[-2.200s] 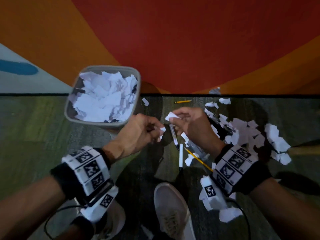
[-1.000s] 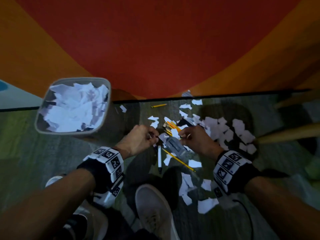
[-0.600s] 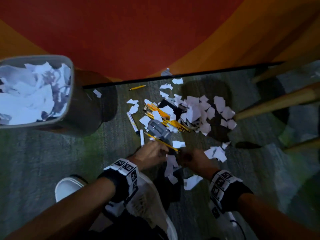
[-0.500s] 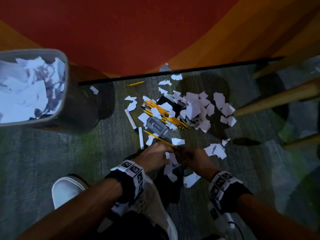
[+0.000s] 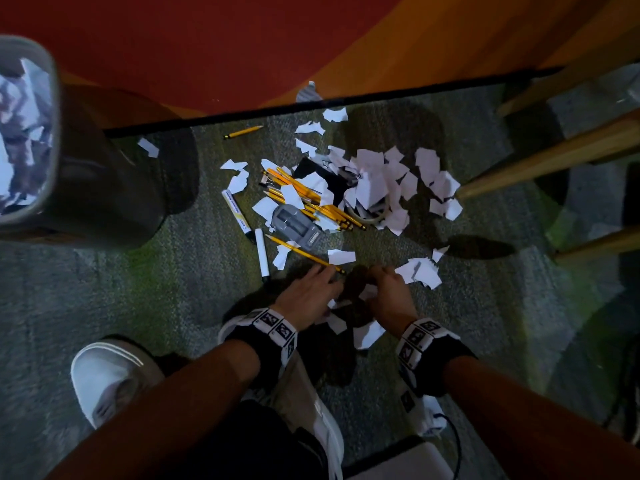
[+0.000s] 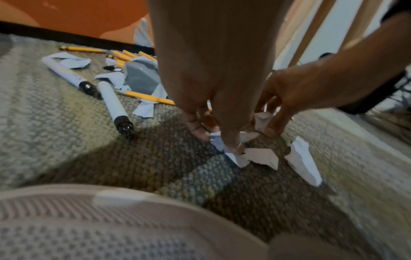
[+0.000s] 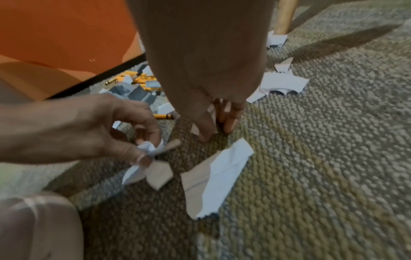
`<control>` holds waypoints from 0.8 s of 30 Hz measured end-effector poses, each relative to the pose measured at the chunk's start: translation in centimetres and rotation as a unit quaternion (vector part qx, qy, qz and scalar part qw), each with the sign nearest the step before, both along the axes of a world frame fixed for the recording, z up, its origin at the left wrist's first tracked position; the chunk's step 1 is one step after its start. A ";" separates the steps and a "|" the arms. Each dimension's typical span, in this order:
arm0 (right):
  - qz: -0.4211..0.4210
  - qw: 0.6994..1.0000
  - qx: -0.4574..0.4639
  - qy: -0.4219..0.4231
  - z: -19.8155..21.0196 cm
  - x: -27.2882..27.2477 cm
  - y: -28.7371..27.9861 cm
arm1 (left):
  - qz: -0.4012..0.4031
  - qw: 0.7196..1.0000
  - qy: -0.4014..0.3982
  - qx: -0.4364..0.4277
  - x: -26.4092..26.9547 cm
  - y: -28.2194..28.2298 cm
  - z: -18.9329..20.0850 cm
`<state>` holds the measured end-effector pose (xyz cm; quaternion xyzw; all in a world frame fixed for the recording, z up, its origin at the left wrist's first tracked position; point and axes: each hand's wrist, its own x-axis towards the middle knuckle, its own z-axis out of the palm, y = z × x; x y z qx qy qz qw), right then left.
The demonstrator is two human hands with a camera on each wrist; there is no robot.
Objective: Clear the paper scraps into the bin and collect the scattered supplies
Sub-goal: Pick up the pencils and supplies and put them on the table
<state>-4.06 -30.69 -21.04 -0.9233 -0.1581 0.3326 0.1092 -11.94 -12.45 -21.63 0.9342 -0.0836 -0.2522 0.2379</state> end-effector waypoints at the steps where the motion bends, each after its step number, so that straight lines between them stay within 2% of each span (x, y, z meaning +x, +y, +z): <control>1: 0.005 1.000 0.015 -0.006 -0.1 -0.1 -0.1 | 0.003 1.000 -0.006 -0.009 0.0 0.0 -0.2; 3: 0.005 0.999 0.036 -0.003 0.0 -0.2 -0.1 | 0.012 0.999 -0.015 -0.035 0.0 0.1 -0.8; 7: -0.067 0.994 0.065 0.064 0.4 0.0 -1.2 | 0.036 0.998 -0.005 -0.052 0.2 0.9 -0.9; 10: -0.085 0.990 0.095 0.056 1.1 -0.9 -3.2 | 0.058 0.997 -0.011 -0.055 0.2 1.4 -0.2; 11: -0.076 0.991 0.092 0.059 1.4 -1.4 -3.8 | 0.059 0.997 -0.005 -0.053 0.0 1.4 0.1; 14: 0.005 0.995 0.009 0.095 2.0 -3.6 -5.0 | 0.042 0.999 -0.017 -0.031 -0.8 0.8 0.7; 16: 0.041 0.996 -0.015 0.075 1.8 -5.2 -5.0 | 0.028 0.999 0.005 -0.017 -1.4 0.1 1.0; 19: 0.073 0.997 -0.003 0.025 1.1 -6.5 -4.1 | -0.019 0.998 0.046 0.028 -1.7 -1.0 1.0; 21: 0.066 0.998 0.020 0.006 0.5 -6.5 -3.5 | -0.021 0.998 0.032 0.052 -1.5 -1.5 0.8; 24: 0.085 0.995 0.040 0.024 0.3 -6.2 -2.4 | 0.007 1.000 -0.003 0.024 -1.3 -1.4 0.3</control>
